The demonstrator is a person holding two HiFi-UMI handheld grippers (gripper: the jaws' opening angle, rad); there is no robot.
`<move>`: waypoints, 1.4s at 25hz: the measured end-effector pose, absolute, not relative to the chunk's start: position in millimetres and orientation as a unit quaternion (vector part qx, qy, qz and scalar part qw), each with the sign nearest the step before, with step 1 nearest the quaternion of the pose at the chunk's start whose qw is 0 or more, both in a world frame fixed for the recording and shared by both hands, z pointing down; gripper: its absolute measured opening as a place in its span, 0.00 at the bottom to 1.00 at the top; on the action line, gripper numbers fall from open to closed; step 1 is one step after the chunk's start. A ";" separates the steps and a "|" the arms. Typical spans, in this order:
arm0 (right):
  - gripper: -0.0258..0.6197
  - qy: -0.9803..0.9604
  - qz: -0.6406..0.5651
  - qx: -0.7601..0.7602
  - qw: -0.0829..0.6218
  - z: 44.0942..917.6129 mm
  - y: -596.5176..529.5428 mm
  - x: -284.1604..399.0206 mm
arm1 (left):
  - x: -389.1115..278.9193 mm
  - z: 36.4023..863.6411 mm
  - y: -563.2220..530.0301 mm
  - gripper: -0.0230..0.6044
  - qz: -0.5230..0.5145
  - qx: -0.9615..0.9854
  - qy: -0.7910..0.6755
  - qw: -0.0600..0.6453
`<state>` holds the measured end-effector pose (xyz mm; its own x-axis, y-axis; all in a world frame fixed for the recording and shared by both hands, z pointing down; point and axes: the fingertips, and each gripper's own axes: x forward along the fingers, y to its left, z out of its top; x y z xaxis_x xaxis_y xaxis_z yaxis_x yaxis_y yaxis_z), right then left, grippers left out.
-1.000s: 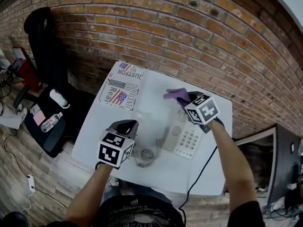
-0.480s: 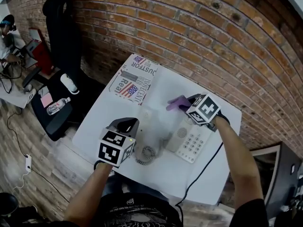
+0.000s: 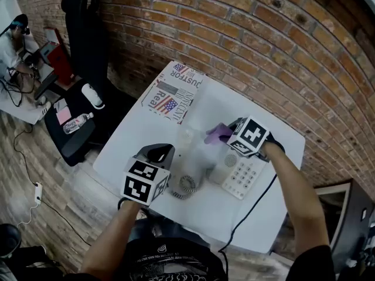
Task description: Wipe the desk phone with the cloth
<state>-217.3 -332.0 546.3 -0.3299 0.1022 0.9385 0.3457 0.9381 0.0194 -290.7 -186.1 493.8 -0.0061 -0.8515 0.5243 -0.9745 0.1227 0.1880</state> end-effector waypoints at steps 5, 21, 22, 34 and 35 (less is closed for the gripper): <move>0.11 -0.802 -0.100 -0.146 0.571 554.6 -315.0 -213.3 | -287.0 497.2 -178.2 0.05 0.116 0.657 -0.695 0.270; 0.11 -0.806 -0.045 -0.103 0.581 565.1 -251.8 -196.9 | -283.6 490.1 -128.8 0.05 0.115 0.683 -0.671 0.263; 0.11 -0.808 -0.038 -0.097 0.580 565.7 -248.6 -195.6 | -282.9 489.9 -126.1 0.05 0.115 0.685 -0.670 0.262; 0.11 -0.833 0.027 -0.030 0.552 569.8 -215.0 -181.5 | -267.6 491.9 -93.4 0.05 0.123 0.709 -0.646 0.256; 0.11 -0.836 0.032 -0.023 0.547 569.8 -212.8 -180.9 | -266.3 492.1 -91.0 0.05 0.124 0.711 -0.643 0.255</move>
